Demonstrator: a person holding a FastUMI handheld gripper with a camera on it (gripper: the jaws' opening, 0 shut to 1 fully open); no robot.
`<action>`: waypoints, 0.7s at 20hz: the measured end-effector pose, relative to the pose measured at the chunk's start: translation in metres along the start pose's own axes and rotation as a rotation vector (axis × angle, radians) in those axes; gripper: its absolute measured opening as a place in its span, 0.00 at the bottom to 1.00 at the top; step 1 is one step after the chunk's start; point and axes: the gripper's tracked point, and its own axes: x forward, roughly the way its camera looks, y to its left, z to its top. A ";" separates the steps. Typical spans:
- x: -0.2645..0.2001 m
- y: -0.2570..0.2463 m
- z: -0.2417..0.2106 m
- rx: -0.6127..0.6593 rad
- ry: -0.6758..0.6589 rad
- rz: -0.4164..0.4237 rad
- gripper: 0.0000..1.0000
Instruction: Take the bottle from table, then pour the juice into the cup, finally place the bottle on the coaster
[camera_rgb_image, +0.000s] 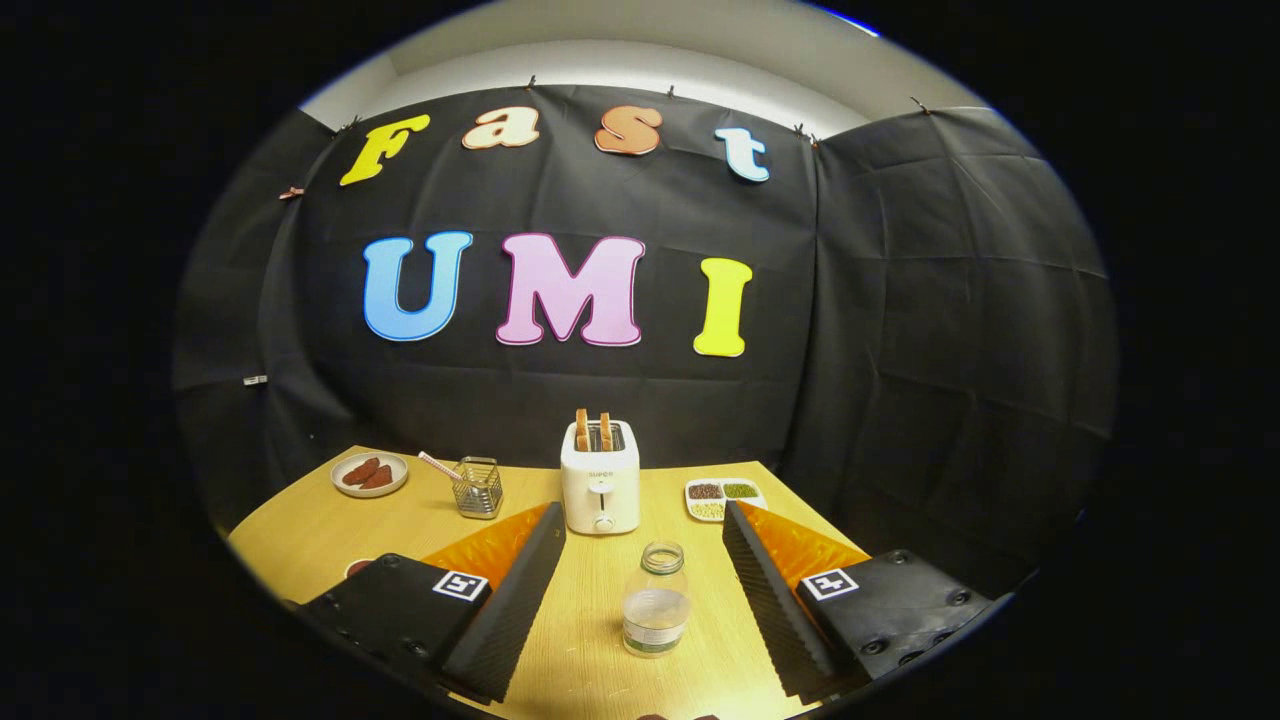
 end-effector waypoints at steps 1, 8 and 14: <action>0.005 -0.001 -0.005 -0.003 0.006 0.002 0.97; 0.042 -0.006 -0.056 0.007 0.069 0.020 0.98; 0.056 -0.008 -0.107 0.010 0.133 0.033 0.98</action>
